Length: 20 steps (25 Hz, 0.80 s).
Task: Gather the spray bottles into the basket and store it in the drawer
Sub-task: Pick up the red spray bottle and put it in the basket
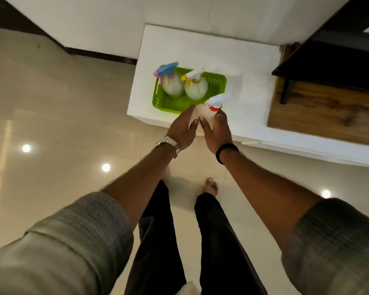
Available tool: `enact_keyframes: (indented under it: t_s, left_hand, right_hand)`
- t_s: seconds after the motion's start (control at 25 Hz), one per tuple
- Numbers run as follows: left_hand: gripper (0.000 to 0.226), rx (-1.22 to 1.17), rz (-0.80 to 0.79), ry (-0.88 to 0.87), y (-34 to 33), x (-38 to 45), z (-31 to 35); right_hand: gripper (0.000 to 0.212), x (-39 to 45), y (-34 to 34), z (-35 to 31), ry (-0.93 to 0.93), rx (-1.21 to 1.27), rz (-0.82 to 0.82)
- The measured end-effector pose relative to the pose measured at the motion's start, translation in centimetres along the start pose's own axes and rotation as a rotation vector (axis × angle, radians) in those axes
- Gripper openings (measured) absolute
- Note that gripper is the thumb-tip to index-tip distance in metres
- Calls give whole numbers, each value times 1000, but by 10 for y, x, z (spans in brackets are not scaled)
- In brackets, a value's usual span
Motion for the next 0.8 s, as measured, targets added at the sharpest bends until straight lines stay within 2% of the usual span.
enact_keyframes:
  t_s: [0.2,0.32,0.44,0.56,0.68,0.8]
  left_hand:
    - [64,52,-46,-192,-2,54,2]
    - [65,111,-100,-243,-9,68,-15]
    - [66,183,-145,-317,-15,82,-37]
    - [65,252,-163,-389,-24,92,-44]
    - [64,290,-151,-379,-34,98,-47]
    - [64,340,-133,-353,-43,101,-52]
  right_hand:
    - [51,48,-5,12,116,-97,238]
    - [50,55,-16,29,63,-99,342]
    - [51,56,-34,50,-12,-162,377]
    - [55,56,-41,63,-91,-341,397]
    - [56,58,-42,71,-202,-460,380]
    - [49,58,-48,77,-221,-503,357]
Point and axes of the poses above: each hand's wrist, its own x-axis towards the middle knuckle, its own y-axis out of the back of the hand, z = x × y, the point moved 8 cm from there along x, towards the middle knuckle, and after that the axes turned 11 degrees about y, right-handed, at the moved point
